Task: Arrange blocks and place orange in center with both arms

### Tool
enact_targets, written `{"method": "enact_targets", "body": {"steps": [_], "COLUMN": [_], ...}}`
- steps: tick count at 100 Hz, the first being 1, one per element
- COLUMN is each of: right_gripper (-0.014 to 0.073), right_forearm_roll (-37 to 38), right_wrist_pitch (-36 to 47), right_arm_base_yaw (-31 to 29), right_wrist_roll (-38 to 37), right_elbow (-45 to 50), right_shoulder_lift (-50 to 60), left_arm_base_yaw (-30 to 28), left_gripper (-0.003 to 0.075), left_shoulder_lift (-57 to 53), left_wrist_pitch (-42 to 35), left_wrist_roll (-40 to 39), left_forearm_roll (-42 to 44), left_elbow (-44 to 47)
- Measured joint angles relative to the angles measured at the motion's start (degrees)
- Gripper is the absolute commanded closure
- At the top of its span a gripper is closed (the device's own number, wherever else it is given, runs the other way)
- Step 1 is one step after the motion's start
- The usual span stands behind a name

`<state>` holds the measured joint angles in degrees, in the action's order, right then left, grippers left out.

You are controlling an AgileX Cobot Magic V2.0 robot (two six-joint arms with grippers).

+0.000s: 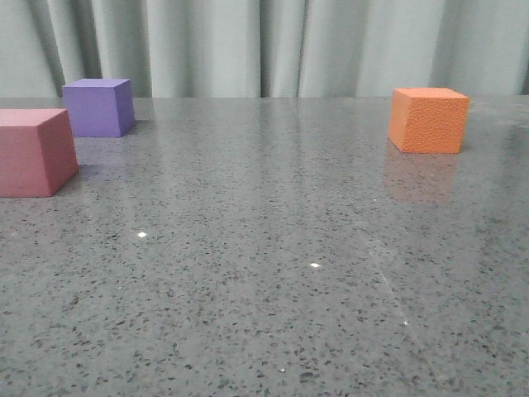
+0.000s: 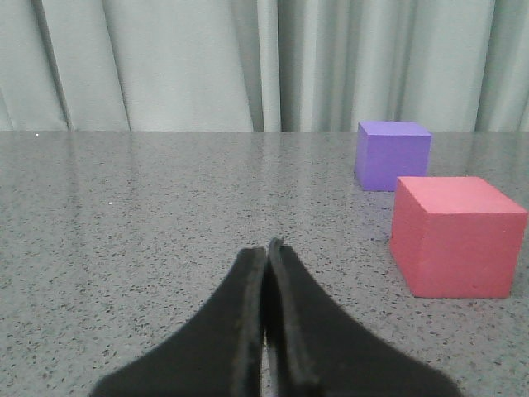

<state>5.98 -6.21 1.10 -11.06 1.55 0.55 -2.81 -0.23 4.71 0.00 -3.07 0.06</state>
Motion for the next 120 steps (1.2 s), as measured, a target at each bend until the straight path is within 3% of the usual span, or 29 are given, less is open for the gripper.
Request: {"method": "enact_targets", "body": {"steps": [101, 120], "right_gripper": [0.0715, 0.0713], "right_forearm_roll": [0.00, -0.10], "right_wrist_pitch": [1.33, -2.20], "right_arm_base_yaw": [0.00, 0.00], "right_wrist_roll": [0.00, 0.00], "right_elbow": [0.00, -5.16], "right_shoulder_lift": [0.00, -0.13], "left_arm_base_yaw": [0.00, 0.00], "left_gripper": [0.0740, 0.0740], "left_shoulder_lift": [0.00, 0.10], "left_wrist_pitch": [-1.27, 2.98], "left_wrist_roll": [0.00, 0.00], "left_forearm_roll": [-0.79, -1.42], "left_elbow": [-0.23, -6.26]}}
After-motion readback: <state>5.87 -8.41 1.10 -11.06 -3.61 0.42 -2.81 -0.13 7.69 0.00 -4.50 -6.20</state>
